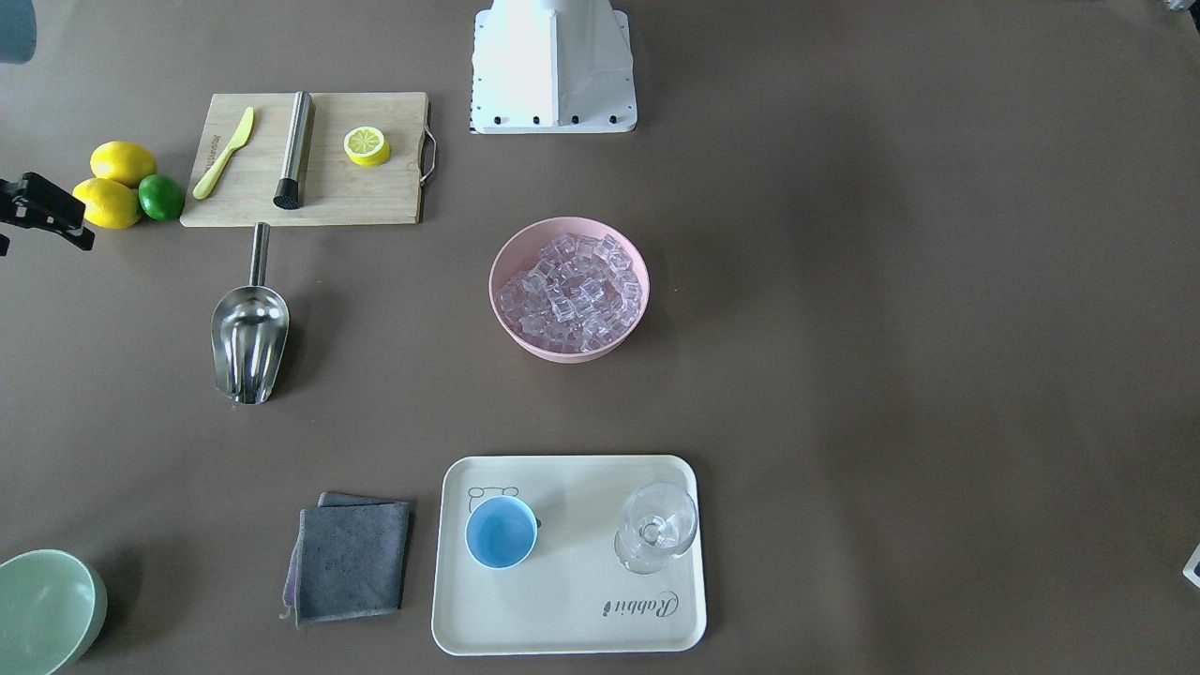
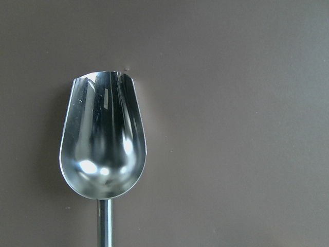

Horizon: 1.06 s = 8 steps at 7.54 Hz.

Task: Put ice in cup with scoop
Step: 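Lower the right gripper onto the silver scoop while the left arm reaches the bowl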

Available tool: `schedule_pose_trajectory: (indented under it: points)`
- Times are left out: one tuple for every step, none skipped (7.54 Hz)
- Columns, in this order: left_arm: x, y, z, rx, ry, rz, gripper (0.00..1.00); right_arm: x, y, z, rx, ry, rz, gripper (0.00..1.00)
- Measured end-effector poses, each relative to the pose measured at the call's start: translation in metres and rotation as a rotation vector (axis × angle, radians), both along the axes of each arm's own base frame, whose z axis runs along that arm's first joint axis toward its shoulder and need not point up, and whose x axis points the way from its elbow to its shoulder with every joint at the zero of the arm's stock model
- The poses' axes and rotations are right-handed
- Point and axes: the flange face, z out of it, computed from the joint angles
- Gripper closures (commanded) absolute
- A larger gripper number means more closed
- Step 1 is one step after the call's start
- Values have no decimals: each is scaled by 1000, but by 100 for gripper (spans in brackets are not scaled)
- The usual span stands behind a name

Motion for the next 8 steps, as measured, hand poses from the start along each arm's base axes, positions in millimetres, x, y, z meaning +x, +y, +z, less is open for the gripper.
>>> schedule_pose_trajectory:
  points:
    - [0, -1, -1, 1, 1, 0, 2, -26, 9, -1, -8, 31, -9, 1]
    - [1, -3, -4, 6, 3, -1, 2, -51, 20, 1, -11, 65, -19, 1]
    - [6, -8, -12, 19, 11, 5, 2, -75, 32, 3, -8, 87, -26, 1]
    - [23, -18, -29, 51, 22, 36, 2, -94, 41, 8, -6, 91, -30, 1]
    - [50, -32, -56, 100, 31, 88, 2, -111, 48, 12, -1, 94, -30, 1]
    - [80, -46, -85, 149, 41, 138, 2, -125, 56, 15, 7, 98, -27, 2]
    - [116, -57, -116, 205, 49, 199, 2, -134, 61, 15, 10, 100, -28, 2]
    - [154, -61, -139, 251, 56, 266, 2, -140, 65, 15, 12, 100, -32, 6]
